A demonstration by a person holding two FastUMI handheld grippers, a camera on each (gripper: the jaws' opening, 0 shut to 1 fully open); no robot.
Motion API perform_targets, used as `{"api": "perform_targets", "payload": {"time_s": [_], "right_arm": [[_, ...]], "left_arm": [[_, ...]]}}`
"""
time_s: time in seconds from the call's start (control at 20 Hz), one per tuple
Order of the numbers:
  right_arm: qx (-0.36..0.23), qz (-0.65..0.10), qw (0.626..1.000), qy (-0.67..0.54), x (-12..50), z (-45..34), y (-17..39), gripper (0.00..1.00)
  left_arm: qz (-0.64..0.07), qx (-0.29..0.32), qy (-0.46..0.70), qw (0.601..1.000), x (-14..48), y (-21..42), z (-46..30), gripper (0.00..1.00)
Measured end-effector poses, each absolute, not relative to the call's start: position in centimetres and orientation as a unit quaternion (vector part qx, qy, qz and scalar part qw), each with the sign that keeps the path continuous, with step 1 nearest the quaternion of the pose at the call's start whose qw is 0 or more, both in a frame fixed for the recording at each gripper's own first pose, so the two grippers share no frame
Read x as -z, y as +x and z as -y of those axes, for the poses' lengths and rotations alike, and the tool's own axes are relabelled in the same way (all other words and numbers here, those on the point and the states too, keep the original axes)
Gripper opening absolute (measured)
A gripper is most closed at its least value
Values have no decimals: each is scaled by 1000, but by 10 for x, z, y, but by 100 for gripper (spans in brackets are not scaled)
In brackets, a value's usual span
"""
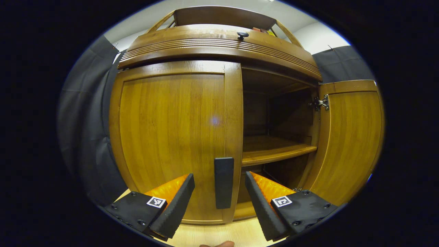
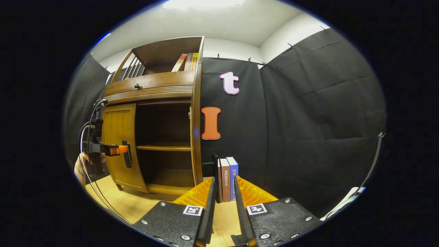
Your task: Open the right door of the double-door shoe cabinet with the right hand, and open the left door with the left hand.
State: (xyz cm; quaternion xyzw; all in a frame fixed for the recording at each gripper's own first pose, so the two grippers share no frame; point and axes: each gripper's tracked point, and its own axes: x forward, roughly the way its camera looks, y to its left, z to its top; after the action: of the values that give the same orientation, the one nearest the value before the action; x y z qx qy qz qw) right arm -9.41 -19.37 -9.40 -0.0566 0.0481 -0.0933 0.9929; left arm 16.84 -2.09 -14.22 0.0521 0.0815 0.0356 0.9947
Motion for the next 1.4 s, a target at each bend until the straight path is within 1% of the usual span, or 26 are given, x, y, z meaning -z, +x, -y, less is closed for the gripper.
{"api": "perform_targets", "payload": {"time_s": [0.1,0.2,0.25,0.3,0.35,0.4,0.45,0.5,0.6,0.65,0.7,0.8,0.95,1.05,1.2,1.35,1.4], "right_arm": [[94,-47,993,-56,93,193,-95,55],[96,-46,993,-59,91,193,-95,41],[98,-42,993,-60,90,194,-95,54],[96,-40,993,-58,89,193,-95,63],[93,-40,993,-55,88,191,-95,71],[91,-40,994,-52,88,190,-94,64],[91,-40,994,-52,89,189,-94,77],[90,-40,994,-52,88,189,-93,80],[90,-39,994,-54,88,188,-94,75],[88,-39,994,-56,88,187,-94,77],[87,-38,994,-57,87,185,-94,90],[86,-38,994,-59,87,186,-95,80],[85,-37,994,-58,86,183,-96,80],[87,-39,994,-58,87,184,-97,80],[91,-44,993,-58,88,185,-98,80],[92,-48,993,-53,91,183,-99,80],[93,-49,993,-52,91,182,-99,80]], "left_arm": [[-85,-36,47,995,148,175,19,95],[-84,-36,44,995,150,178,18,96],[-85,-36,46,995,152,181,17,97],[-83,-38,48,995,153,183,17,98],[-83,-38,54,994,154,184,16,96],[-83,-39,60,994,155,185,16,95],[-82,-38,65,994,155,188,17,95],[-82,-36,68,994,156,190,18,92],[-84,-36,70,993,157,190,19,89],[-84,-34,69,994,160,192,19,86],[-86,-34,68,993,160,192,20,83],[-89,-37,65,993,164,195,19,76],[-97,-31,51,994,171,200,19,75],[-101,-24,39,994,173,198,20,60],[-103,-30,50,993,175,196,20,37],[-104,-23,54,993,173,186,21,34],[-105,-17,50,993,172,182,22,35]]}}
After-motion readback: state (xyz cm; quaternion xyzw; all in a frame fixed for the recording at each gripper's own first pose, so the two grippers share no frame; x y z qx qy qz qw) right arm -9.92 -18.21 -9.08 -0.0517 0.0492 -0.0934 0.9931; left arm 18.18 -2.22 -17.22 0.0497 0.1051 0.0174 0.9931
